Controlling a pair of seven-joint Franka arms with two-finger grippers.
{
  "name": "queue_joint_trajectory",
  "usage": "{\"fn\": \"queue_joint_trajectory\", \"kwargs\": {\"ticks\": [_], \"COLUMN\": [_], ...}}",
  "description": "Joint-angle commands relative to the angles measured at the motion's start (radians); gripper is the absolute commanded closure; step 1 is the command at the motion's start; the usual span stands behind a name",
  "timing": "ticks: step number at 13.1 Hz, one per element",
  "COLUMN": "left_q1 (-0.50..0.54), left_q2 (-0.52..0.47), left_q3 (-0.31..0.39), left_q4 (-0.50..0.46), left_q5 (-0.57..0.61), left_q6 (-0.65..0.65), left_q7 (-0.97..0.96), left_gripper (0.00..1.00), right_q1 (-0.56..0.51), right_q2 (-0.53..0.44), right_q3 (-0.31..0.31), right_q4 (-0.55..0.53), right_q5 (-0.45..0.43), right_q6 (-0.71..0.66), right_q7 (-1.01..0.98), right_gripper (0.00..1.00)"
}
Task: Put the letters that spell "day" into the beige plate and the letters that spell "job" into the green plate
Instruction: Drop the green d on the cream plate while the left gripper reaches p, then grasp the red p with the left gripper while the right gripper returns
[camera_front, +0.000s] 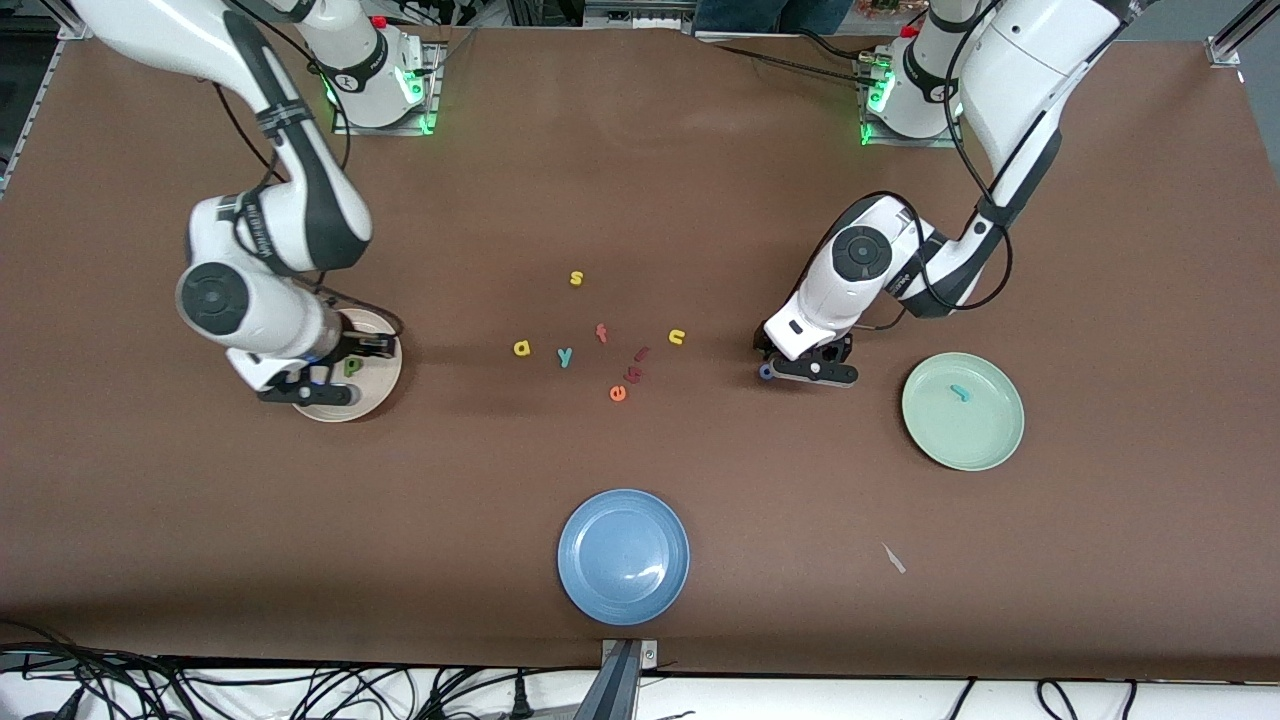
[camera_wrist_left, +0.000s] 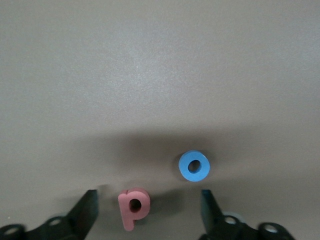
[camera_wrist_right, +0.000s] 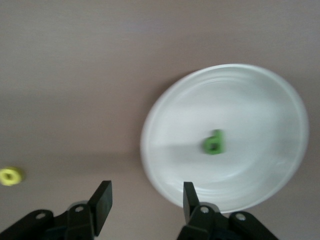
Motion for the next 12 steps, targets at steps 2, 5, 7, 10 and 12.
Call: {"fn": "queue_joint_trajectory", "kwargs": {"ticks": [2, 5, 7, 10, 12], "left_q1": [0.047, 0.055, 0.055, 0.059, 0.059], "left_q2": [-0.024, -0.019, -0.019, -0.019, -0.019], "left_q3": [-0.001, -0.001, -0.002, -0.002, -0.002], "left_q4": [-0.102, -0.100, -0.097, -0.097, -0.096], "left_q5": [0.100, 0.114, 0.114, 0.114, 0.114], "left_q6": [0.151, 0.152, 0.152, 0.152, 0.152], "left_q7": [-0.010, -0.018, -0.022, -0.027, -0.038], "left_gripper": [0.13, 0.34, 0.59, 0.80, 0.85], "right_q1": [0.070, 0.156, 0.185, 0.198, 0.202], "right_q2": [0.041, 0.087, 0.110, 0.145, 0.166], "right_q3": [0.076, 0.076, 0.076, 0.076, 0.076], "right_q4": [-0.017, -0.017, -0.017, -0.019, -0.020], "right_q5": [0.012, 0.012, 0.012, 0.012, 0.001], "right_q6": [0.113, 0.191, 0.236, 0.282, 0.314], "right_q7": [0.254, 0.429, 0.473, 0.507, 0.507], "right_gripper": [0.33, 0.33, 0.33, 0.33, 0.33]}}
